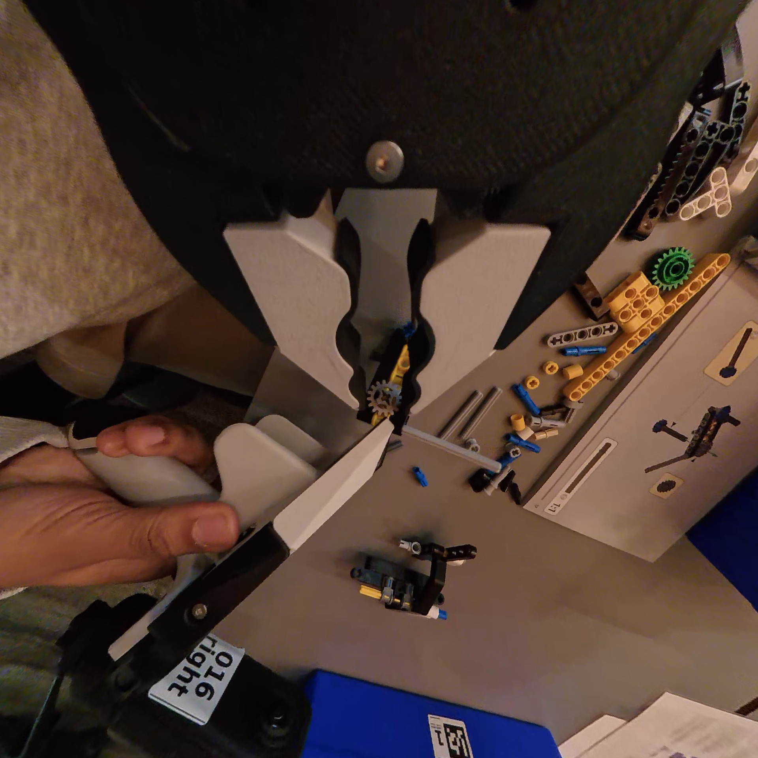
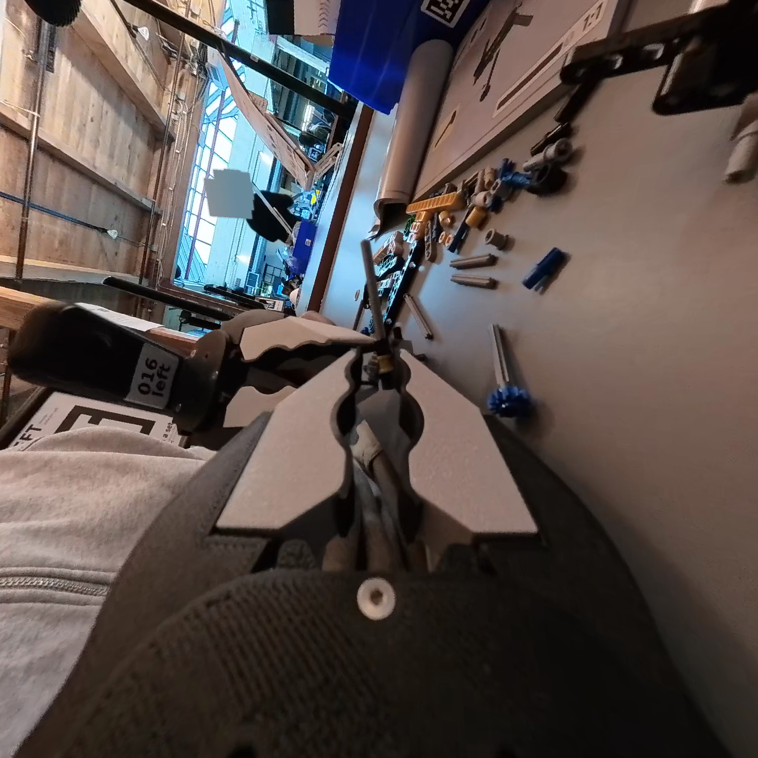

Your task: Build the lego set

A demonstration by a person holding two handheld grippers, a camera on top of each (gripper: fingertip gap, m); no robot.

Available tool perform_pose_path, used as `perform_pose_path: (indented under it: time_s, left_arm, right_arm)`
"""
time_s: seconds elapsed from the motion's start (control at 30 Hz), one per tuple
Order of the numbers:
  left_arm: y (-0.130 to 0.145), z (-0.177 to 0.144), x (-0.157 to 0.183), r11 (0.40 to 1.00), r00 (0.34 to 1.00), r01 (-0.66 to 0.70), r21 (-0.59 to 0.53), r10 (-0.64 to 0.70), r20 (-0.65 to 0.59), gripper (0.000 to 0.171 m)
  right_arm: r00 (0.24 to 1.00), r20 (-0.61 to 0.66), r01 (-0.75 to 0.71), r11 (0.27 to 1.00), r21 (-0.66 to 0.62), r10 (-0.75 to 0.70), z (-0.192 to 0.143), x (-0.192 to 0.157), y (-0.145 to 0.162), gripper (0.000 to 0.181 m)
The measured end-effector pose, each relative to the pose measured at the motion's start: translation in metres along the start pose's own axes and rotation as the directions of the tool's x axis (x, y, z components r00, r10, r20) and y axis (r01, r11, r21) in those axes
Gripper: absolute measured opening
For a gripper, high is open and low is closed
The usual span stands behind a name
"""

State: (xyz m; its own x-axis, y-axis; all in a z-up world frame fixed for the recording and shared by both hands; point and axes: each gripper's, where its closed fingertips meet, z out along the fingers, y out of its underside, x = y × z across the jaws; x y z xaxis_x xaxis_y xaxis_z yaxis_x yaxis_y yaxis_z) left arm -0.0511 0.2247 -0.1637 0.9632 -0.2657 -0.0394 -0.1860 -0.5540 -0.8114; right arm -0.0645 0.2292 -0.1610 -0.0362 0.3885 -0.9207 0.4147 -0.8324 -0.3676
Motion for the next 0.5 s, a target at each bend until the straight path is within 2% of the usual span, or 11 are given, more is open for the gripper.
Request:
perform_pose_path:
  time_s: [0.5]
  left_arm:
    - [0.002,0.0036,0.006,0.999,0.999,-0.041,0.02,0.041,-0.008,0.016]
  right_arm:
    - [0.999,0.036,0.013,0.999,-0.029,-0.012,-0.0001,-0.0028,0.0047,0.028]
